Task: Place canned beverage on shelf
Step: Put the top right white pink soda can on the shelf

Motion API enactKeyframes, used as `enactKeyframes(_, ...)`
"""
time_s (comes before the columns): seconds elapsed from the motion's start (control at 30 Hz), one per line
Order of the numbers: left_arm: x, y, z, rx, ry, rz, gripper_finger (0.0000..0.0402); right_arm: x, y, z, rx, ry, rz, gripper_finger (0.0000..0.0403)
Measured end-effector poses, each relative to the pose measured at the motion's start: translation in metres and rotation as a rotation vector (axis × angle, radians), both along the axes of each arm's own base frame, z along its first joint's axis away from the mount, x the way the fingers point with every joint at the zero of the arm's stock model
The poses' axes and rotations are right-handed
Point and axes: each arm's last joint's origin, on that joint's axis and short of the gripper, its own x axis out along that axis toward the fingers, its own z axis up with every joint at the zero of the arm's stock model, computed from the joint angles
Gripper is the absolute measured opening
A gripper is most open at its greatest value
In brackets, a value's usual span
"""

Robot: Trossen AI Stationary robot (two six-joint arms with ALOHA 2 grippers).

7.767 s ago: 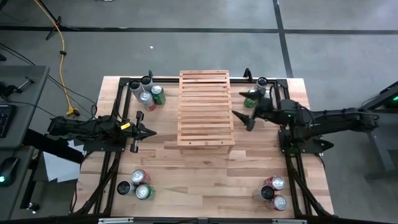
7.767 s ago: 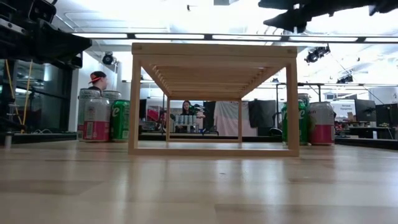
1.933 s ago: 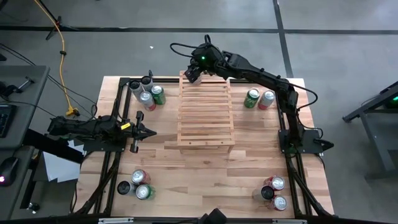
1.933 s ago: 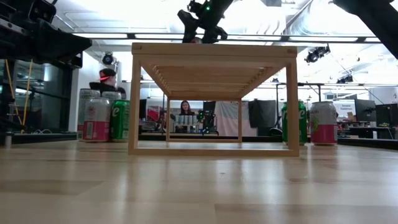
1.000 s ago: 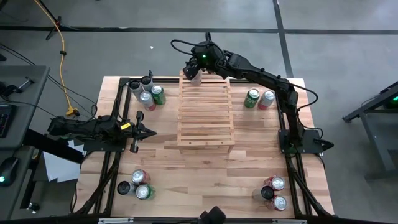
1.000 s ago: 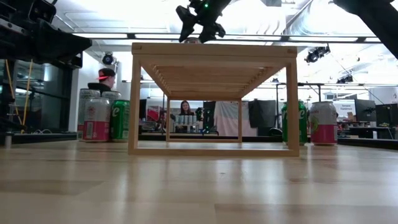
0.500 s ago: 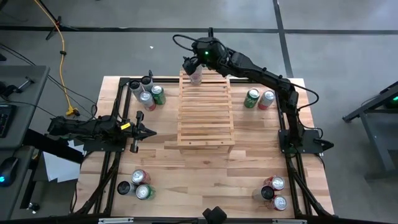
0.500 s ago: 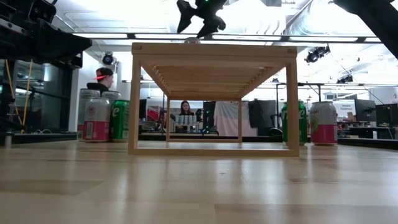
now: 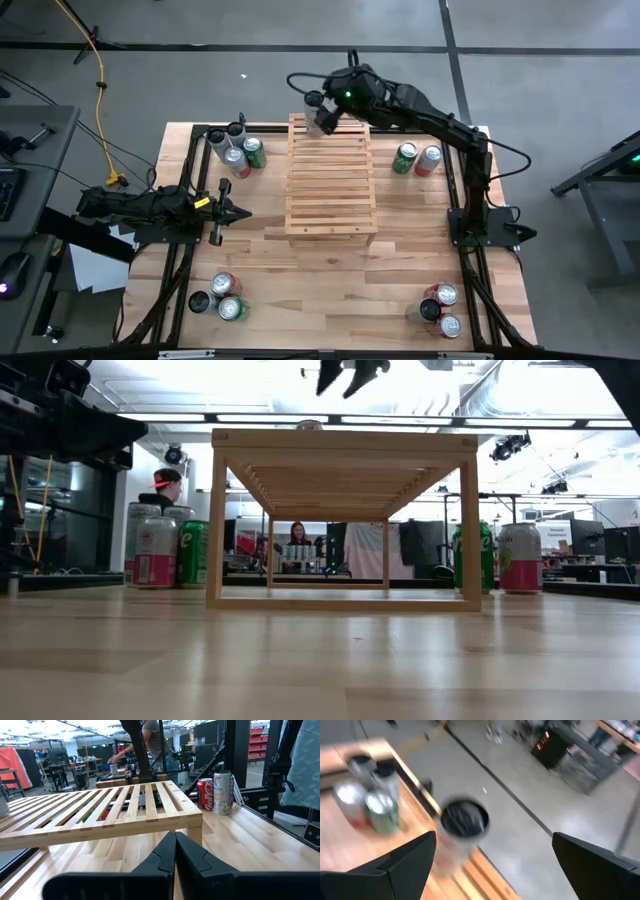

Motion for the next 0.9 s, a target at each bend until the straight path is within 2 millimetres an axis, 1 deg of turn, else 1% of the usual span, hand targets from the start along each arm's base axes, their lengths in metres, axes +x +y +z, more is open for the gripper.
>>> enactKeyframes(0.1, 0.000, 0.000, 0.000, 0.000, 0.000, 0.000, 0.0000, -0.004, 0.006, -0.011, 0.018, 0.099, -0.052, 0.0385)
enactKeyframes(0.3, 0.000, 0.000, 0.000, 0.000, 0.000, 0.000, 0.0000, -0.007, 0.005, -0.047, 0.028, 0.278, -0.131, 0.0385)
enactKeyframes(0.37, 0.000, 0.000, 0.000, 0.000, 0.000, 0.000, 0.0000, -0.011, 0.006, -0.055, 0.024, 0.301, -0.137, 0.0385)
enactKeyframes(0.47, 0.000, 0.000, 0.000, 0.000, 0.000, 0.000, 0.0000, -0.025, 0.007, -0.065, 0.023, 0.285, -0.161, 0.0385)
enactKeyframes(0.6, 0.000, 0.000, 0.000, 0.000, 0.000, 0.000, 0.0000, -0.053, 0.013, -0.081, 0.028, 0.203, -0.173, 0.0385)
enactKeyframes(0.7, 0.000, 0.000, 0.000, 0.000, 0.000, 0.000, 0.0000, -0.070, 0.016, -0.093, 0.033, 0.030, -0.142, 0.0385)
enactKeyframes(0.8, 0.000, 0.000, 0.000, 0.000, 0.000, 0.000, 0.0000, -0.077, 0.015, -0.108, 0.070, -0.150, -0.010, 0.0385)
enactKeyframes(0.9, 0.000, 0.000, 0.000, 0.000, 0.000, 0.000, 0.0000, -0.077, 0.015, -0.122, 0.058, -0.238, 0.103, 0.0385)
